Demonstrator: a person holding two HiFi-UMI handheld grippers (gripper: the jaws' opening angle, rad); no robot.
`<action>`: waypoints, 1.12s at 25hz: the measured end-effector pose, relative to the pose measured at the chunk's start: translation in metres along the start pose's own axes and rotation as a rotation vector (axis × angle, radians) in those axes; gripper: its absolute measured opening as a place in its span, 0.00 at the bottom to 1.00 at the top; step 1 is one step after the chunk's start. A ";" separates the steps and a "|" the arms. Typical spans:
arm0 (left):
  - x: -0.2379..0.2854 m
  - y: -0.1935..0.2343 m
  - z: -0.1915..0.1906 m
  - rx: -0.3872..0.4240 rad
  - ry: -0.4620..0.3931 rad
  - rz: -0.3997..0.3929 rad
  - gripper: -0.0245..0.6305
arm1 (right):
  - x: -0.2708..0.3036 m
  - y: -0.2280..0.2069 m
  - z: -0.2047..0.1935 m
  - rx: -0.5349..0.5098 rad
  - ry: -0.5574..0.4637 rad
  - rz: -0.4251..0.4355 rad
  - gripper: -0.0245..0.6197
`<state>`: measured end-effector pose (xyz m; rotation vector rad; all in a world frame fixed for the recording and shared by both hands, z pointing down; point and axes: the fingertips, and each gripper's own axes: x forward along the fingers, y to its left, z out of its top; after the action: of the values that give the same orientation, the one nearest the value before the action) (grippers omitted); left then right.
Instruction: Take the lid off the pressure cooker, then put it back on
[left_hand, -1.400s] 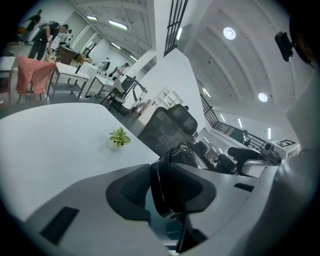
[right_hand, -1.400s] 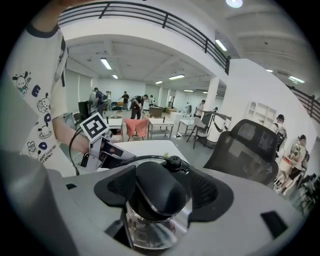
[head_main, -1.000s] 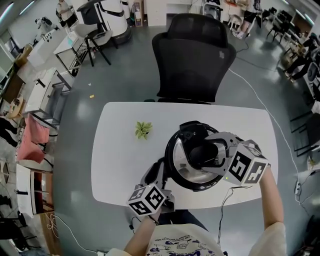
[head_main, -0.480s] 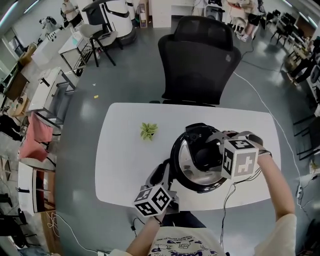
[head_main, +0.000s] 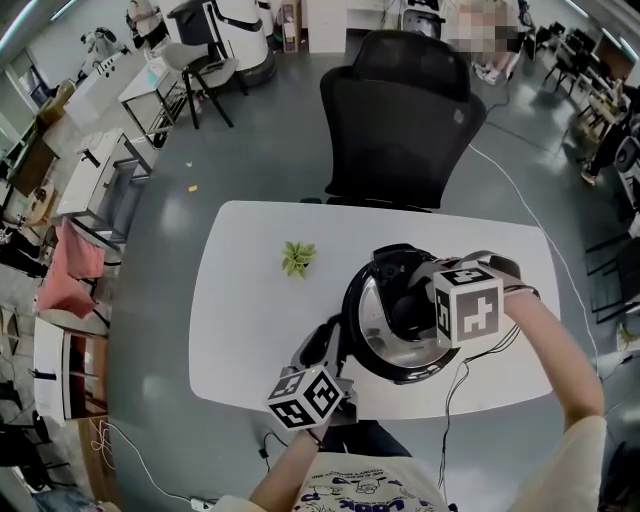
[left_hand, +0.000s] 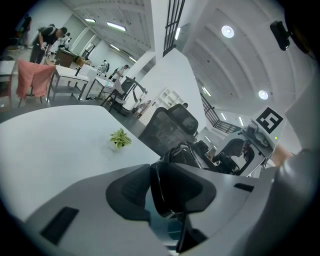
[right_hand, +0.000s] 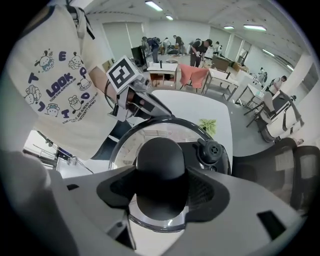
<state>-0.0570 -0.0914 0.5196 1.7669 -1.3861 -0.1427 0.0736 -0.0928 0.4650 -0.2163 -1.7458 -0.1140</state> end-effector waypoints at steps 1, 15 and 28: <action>0.000 0.000 0.000 0.000 0.000 0.000 0.24 | 0.001 0.000 0.000 -0.001 0.010 0.014 0.50; 0.000 0.000 0.000 0.001 0.003 0.002 0.24 | 0.001 0.001 0.000 -0.014 0.025 0.037 0.50; 0.001 0.001 0.000 0.008 0.007 0.000 0.24 | 0.003 -0.001 0.001 0.029 0.002 0.019 0.50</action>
<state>-0.0576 -0.0924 0.5207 1.7721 -1.3837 -0.1308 0.0722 -0.0933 0.4673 -0.2115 -1.7416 -0.0751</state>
